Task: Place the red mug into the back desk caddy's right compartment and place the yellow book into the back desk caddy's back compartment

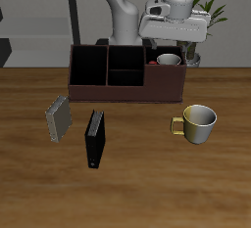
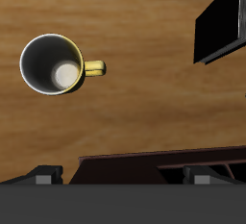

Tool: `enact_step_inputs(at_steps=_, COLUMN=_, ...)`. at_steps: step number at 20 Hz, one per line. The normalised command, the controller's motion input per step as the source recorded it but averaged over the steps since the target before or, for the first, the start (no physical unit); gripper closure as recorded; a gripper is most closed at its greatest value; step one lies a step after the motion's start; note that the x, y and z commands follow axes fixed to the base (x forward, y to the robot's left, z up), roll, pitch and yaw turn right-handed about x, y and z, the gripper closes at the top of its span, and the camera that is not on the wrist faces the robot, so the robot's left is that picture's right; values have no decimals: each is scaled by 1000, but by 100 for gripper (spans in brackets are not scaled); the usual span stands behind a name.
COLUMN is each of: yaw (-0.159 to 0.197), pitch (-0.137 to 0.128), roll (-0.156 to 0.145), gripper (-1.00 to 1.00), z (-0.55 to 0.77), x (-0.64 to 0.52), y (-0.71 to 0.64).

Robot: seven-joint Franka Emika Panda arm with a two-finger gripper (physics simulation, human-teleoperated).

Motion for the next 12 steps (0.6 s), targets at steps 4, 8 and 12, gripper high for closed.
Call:
enact_step_inputs(at_steps=4, yaw=103, pitch=-6, roll=-1, gripper=-100, z=76, x=245, y=-208)
enact_step_inputs(at_steps=8, yaw=33, pitch=-16, roll=-3, gripper=-100, z=128, x=124, y=-164)
enact_step_inputs(at_steps=12, yaw=13, pitch=-10, roll=2, gripper=-100, z=194, x=163, y=-231)
